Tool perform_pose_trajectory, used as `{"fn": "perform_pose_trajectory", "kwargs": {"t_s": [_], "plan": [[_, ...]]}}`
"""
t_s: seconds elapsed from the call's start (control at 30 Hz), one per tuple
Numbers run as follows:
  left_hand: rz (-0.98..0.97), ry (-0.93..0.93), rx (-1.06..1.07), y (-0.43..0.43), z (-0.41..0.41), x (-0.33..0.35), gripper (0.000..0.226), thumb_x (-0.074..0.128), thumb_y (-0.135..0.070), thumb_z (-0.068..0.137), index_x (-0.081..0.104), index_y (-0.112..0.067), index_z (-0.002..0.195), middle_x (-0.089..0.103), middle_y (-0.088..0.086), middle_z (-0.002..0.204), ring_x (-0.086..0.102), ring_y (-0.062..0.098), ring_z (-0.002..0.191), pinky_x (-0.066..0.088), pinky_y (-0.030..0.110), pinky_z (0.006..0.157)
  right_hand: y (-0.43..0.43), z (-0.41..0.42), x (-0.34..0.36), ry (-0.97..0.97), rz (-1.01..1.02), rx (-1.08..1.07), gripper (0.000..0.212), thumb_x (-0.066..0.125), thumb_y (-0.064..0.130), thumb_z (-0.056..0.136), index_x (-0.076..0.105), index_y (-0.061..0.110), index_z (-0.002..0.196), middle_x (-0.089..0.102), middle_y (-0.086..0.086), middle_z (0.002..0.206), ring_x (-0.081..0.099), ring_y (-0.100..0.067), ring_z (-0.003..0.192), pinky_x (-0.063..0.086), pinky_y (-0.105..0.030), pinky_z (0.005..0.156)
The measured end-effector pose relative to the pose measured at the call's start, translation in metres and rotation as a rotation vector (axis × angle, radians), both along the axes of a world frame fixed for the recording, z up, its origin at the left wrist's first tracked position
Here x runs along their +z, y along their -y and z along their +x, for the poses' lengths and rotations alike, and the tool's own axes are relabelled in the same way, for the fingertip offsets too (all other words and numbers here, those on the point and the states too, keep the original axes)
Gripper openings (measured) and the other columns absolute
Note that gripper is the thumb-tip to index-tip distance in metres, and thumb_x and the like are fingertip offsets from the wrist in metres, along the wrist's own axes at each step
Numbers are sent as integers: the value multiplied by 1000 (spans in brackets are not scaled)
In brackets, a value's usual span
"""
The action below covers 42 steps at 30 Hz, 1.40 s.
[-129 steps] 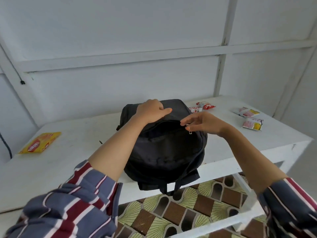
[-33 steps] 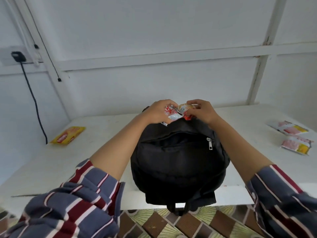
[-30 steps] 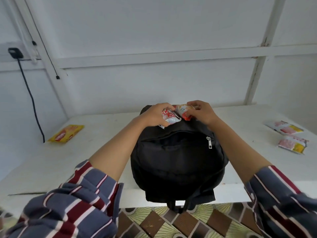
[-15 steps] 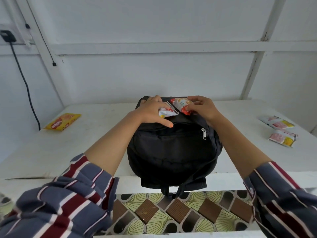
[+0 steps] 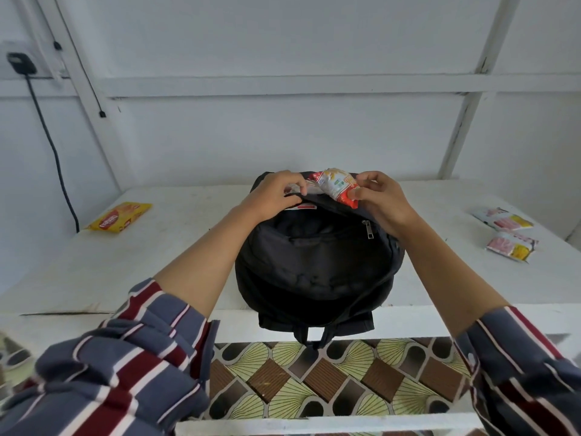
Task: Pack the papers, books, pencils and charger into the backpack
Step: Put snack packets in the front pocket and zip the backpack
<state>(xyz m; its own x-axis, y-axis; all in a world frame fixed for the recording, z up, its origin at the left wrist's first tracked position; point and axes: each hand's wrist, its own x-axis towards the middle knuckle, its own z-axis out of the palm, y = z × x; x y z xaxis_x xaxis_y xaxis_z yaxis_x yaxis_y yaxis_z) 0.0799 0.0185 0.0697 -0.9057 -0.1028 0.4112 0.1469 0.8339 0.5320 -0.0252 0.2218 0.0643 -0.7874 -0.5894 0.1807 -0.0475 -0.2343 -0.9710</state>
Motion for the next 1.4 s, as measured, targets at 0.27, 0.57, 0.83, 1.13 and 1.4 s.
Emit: {"fn": "perform_pose_trajectory", "kwargs": {"t_s": [0.27, 0.57, 0.83, 1.13, 1.4], "plan": [[-85, -36, -48, -1, 0, 7, 22, 51, 9, 85, 66, -6, 78, 60, 3, 91, 58, 18, 89, 41, 16, 81, -11, 25, 3, -277, 329, 130, 24, 68, -9, 74, 64, 9, 89, 67, -6, 92, 66, -14, 84, 55, -23, 79], [-133, 53, -47, -3, -9, 11, 28, 44, 2, 95, 67, -1, 109, 60, 12, 117, 56, 23, 107, 41, 22, 93, -4, 35, -10, -758, 632, -66, 36, 78, 15, 69, 69, 15, 104, 64, 1, 107, 60, -12, 98, 52, -29, 87], [-71, 91, -68, -4, -4, 15, 29, 59, -11, 90, 63, -7, 119, 57, 8, 126, 51, 18, 116, 34, 19, 97, 2, 32, -28, -1400, 688, -491, 24, 66, 32, 69, 77, 15, 83, 62, -10, 98, 57, -31, 82, 52, -38, 63], [-11, 167, -78, 0, 0, 12, 63, 84, -22, 65, 60, -13, 124, 49, 1, 135, 42, 13, 126, 27, 19, 102, 5, 29, -22, -978, 706, -153, 109, 78, 60, 49, 22, 41, 141, 4, -7, 155, 4, -24, 144, 9, -47, 112], [-15, 138, -92, -1, 1, 14, 65, 86, -25, 62, 62, -14, 121, 52, 2, 133, 45, 12, 124, 27, 17, 101, 16, 22, -16, -962, 730, -260, 106, 77, 43, 69, 5, 35, 147, 41, 3, 144, 42, -18, 130, 32, -43, 105]]}}
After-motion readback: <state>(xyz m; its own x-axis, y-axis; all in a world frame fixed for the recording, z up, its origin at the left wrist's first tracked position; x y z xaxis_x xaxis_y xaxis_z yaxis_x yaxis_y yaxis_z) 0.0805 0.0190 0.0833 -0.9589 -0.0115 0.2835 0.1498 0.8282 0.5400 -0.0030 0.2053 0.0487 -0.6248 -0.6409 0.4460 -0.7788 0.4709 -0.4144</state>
